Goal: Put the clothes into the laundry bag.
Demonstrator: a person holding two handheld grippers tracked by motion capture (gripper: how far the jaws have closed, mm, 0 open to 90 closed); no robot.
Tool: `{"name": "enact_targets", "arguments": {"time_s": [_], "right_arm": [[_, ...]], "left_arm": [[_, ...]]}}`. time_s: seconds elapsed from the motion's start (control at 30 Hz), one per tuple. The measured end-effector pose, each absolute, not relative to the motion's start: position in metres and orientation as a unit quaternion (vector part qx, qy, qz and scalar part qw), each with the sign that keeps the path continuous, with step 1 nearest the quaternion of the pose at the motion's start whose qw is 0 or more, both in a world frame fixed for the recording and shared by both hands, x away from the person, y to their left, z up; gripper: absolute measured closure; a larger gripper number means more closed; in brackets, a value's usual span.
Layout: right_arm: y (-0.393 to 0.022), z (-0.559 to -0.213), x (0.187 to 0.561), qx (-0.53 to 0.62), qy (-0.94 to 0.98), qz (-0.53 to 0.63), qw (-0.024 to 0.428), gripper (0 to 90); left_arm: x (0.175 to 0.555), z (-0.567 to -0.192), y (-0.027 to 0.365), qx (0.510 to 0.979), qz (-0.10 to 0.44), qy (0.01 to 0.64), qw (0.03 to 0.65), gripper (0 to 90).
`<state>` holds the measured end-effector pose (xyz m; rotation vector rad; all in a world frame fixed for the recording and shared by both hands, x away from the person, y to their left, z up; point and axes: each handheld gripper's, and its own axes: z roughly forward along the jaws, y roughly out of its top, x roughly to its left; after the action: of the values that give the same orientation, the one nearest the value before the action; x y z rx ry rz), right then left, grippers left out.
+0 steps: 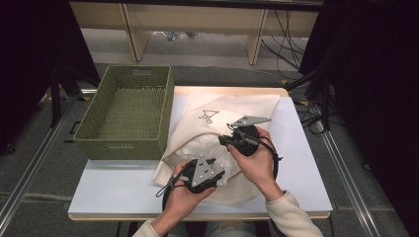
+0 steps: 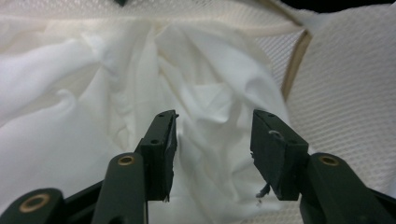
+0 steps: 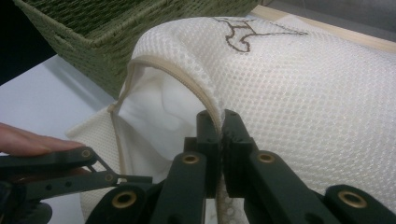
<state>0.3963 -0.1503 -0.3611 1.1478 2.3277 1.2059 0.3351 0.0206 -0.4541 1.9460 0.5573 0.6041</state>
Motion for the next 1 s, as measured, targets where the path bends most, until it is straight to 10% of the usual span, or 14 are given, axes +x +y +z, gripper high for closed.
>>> {"name": "enact_targets", "arguments": {"time_s": [0.17,0.5,1.0], "right_arm": [[-0.15,-0.361,0.397,0.386,0.809,0.419,0.144,87.8],[-0.149,-0.363,0.396,0.394,0.809,0.417,0.129,87.8],[-0.15,-0.361,0.397,0.394,0.801,0.43,0.134,87.9]], "left_arm": [[0.337,-0.463,0.013,0.814,0.242,0.229,0.476,46.3],[0.366,-0.486,-0.005,0.811,0.247,0.272,0.456,86.2],[0.401,-0.477,0.002,0.781,0.287,0.301,0.466,89.1]]}}
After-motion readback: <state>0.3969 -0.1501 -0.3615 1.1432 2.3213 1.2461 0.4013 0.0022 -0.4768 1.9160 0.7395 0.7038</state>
